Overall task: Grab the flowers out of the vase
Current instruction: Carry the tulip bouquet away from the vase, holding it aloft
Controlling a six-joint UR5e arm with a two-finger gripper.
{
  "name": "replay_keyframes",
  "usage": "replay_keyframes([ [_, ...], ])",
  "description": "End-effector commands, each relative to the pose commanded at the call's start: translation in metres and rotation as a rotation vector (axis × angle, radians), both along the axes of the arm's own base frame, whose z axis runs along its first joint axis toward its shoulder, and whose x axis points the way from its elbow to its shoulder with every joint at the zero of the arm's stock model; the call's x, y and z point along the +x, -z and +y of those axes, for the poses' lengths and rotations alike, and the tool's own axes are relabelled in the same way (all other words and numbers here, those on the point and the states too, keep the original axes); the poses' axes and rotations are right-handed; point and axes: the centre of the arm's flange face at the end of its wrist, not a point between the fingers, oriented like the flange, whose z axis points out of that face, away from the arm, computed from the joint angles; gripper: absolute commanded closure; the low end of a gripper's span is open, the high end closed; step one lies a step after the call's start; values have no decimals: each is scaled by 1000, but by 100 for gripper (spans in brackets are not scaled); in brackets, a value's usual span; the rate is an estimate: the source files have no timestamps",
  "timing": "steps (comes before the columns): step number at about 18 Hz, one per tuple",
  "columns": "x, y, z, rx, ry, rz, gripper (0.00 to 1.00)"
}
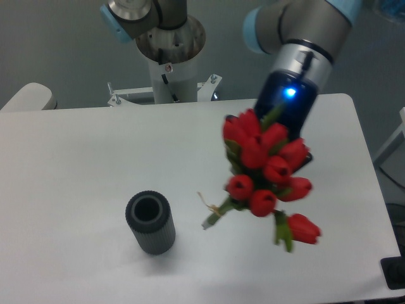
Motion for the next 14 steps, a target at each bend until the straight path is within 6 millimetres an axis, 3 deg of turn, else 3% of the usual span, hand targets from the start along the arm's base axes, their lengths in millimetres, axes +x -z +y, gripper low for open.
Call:
replay_keyframes([
  [6, -26, 19, -17, -27, 29, 141, 66],
  [14, -33, 32, -34, -43, 51, 213, 66],
])
